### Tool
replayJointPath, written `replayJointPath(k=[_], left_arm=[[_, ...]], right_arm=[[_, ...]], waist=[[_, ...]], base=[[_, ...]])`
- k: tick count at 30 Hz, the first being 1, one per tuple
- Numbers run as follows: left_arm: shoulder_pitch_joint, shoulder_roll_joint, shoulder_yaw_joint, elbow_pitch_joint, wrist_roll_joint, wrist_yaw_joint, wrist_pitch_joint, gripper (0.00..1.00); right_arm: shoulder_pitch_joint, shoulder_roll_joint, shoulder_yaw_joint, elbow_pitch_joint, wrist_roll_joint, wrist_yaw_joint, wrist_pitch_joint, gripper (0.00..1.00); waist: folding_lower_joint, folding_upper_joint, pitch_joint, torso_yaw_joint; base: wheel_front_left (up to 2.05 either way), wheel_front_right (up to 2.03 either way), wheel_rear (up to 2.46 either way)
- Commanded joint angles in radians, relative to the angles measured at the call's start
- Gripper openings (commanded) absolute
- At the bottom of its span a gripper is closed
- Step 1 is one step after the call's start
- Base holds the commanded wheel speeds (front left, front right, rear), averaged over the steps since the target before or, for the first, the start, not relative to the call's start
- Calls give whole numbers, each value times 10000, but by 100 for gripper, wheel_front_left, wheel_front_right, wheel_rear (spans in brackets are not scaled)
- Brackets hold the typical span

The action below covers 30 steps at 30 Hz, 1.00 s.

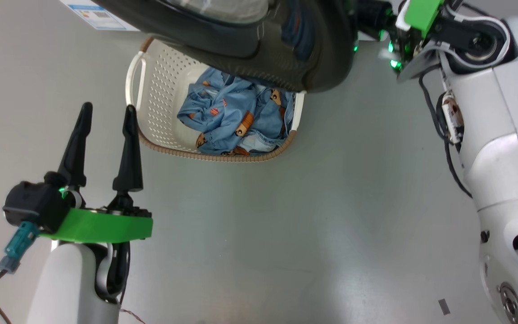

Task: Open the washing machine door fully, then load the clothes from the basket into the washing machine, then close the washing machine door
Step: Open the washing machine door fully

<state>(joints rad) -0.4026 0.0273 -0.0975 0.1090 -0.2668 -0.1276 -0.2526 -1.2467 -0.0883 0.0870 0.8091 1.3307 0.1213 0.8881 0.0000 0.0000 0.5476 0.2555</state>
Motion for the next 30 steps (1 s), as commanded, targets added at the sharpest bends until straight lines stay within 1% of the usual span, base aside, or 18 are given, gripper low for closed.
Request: replayJointPath(k=[1,6,12,17,22,30], left_arm=[[163,255,349,-280,115,-31,-92,100],[263,282,312,-265,160,-31,-92,100],[361,333,218,-241,159,-31,-92,100],[407,333,131,-213,127,-31,-92,100],[431,333,158,-182,93,-31,-92,100],[483,311,277,-122,74,-31,-92,100]], right_arm=[[278,380,196,-372,169,94,199,0],[852,380,731,-761,779,94,766,0],[1460,381,1904,-1365,1609,94,902,0],[1888,381,3071,-2038,2490,94,625,0],[2160,381,4259,-2596,3214,94,130,0],[2131,381,5533,-2812,4190,94,-649,0]], waist=[[0,0,-106,15],[0,0,-299,40],[0,0,-480,87],[0,0,-593,156],[0,0,-622,212],[0,0,-666,244]], base=[[0,0,0],[0,0,0],[0,0,0],[0,0,0],[0,0,0],[0,0,0]])
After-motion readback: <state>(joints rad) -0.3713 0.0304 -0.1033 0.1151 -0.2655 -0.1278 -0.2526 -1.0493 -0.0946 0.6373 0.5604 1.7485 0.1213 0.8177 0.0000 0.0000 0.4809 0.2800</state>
